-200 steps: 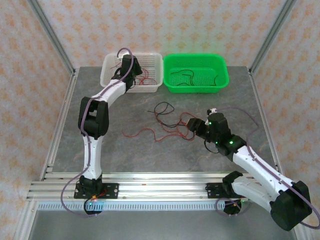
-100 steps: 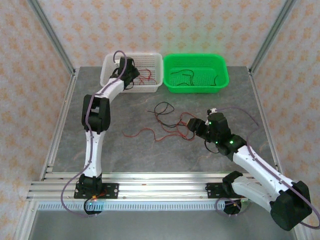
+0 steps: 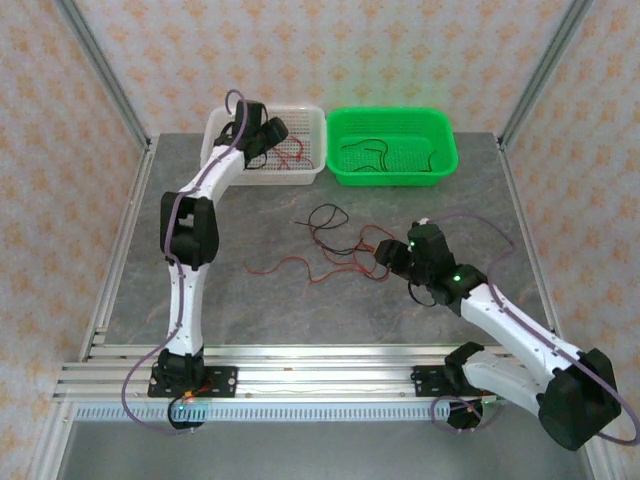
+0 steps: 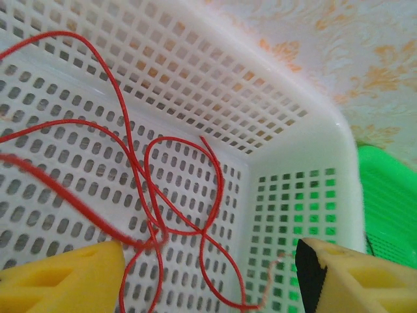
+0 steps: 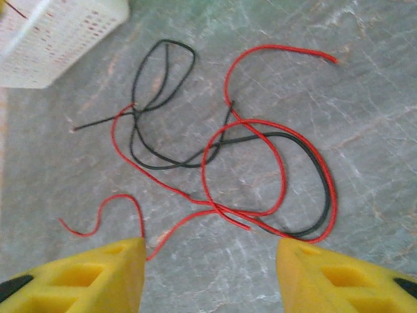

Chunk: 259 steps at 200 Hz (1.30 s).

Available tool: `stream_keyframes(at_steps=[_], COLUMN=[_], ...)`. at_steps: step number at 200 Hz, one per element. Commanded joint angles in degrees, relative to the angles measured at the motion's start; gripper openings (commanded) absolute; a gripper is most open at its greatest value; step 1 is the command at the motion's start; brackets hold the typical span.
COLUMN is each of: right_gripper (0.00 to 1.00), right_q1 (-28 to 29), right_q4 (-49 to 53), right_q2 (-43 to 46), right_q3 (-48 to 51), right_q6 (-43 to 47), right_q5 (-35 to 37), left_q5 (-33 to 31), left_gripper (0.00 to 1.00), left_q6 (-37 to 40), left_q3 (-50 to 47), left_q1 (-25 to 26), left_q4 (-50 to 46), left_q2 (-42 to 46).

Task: Untangle the cables

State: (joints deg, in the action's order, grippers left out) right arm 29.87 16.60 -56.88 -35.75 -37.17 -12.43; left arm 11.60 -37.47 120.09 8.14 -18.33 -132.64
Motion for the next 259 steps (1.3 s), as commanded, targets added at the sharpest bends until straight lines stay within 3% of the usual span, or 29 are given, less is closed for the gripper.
stream_keyframes(at_steps=[1, 26, 66, 125, 168, 227, 259], right_gripper=[0.55, 0.58, 0.59, 0.58, 0.48, 0.38, 0.19], right_q1=[2.24, 5.83, 10.89, 12.12, 12.08, 12.14, 12.14], right_q4=[3.17, 4.96, 7.07, 8.39, 9.27, 13.49, 13.90], right_q2=[-2.45, -8.10, -20.28, -31.93, -40.19, -45.38, -46.64], right_q3=[-2.89, -5.29, -11.54, -20.86, -26.29, -30.37, -31.10], right_q6=[0.52, 0.85, 2.93, 8.15, 10.26, 10.10, 9.90], right_q5=[5.35, 8.79, 11.37, 12.48, 13.33, 20.18, 21.51], left_q5=[0.09, 0.23, -1.57, -1.53, -2.10, -3.22, -3.84], left_gripper=[0.71, 0.72, 0.73, 0.74, 0.74, 0.74, 0.74], left_q6=[1.39, 2.76, 5.12, 5.34, 5.17, 5.53, 5.58], left_q3=[1.54, -2.47, -19.81, -37.19, -45.94, -49.93, -50.82], left_q1=[0.05, 0.12, 0.06, 0.70, 1.93, 4.42, 6.21], left_q4=[-5.89, -8.61, -3.97, -0.46, 0.16, -0.39, -0.35], left_q2=[7.58, 13.02, 28.90, 47.90, 55.80, 60.34, 61.27])
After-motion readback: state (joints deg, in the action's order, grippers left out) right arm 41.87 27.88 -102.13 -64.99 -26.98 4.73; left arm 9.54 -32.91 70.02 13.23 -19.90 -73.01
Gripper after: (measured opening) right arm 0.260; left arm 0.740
